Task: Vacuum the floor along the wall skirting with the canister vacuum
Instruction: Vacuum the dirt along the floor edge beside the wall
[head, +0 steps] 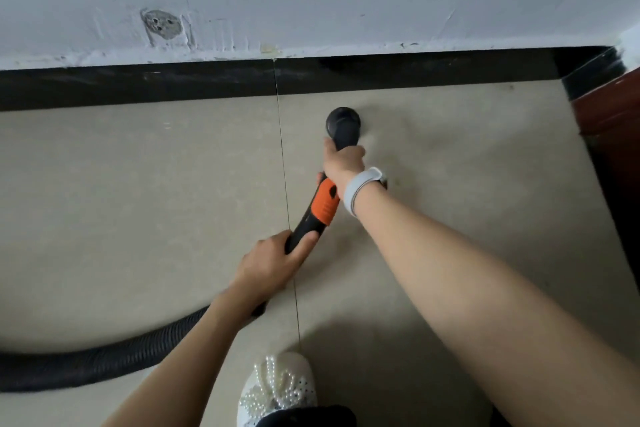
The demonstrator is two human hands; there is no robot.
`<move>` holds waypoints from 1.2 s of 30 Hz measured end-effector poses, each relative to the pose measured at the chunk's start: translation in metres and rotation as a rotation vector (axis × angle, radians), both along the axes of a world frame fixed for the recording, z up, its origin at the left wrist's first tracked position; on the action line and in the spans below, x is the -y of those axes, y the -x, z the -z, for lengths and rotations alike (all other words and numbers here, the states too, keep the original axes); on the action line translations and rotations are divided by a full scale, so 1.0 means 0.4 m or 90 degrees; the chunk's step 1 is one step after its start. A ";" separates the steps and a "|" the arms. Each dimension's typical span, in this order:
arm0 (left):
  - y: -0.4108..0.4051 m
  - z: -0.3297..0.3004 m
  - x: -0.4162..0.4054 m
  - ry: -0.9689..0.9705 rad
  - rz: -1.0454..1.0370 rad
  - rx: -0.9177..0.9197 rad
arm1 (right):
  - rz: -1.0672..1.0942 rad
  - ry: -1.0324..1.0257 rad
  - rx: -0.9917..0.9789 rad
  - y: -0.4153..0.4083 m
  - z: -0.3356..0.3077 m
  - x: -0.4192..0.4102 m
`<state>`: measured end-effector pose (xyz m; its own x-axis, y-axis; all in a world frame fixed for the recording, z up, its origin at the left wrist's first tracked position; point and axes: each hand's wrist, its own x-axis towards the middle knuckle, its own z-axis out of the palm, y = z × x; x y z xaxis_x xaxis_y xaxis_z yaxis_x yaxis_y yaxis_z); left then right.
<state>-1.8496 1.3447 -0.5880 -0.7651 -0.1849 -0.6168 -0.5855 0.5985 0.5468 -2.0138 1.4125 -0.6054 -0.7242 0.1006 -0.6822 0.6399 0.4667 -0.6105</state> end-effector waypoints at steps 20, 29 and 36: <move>-0.082 -0.552 -0.037 0.105 0.232 0.201 | 0.302 0.043 0.268 -0.200 -0.487 -0.219; -0.282 -1.180 0.234 0.113 -0.140 0.057 | 0.110 0.165 0.167 -0.306 -1.177 0.168; -0.538 -1.593 0.494 0.125 -0.456 -0.089 | -0.159 0.272 0.077 -0.523 -1.695 0.596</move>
<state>-1.6343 1.1471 0.0494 -0.4849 -0.7630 -0.4276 -0.8012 0.1915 0.5669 -1.8048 1.1743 0.0728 -0.6041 -0.3725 -0.7045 0.6181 0.3391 -0.7092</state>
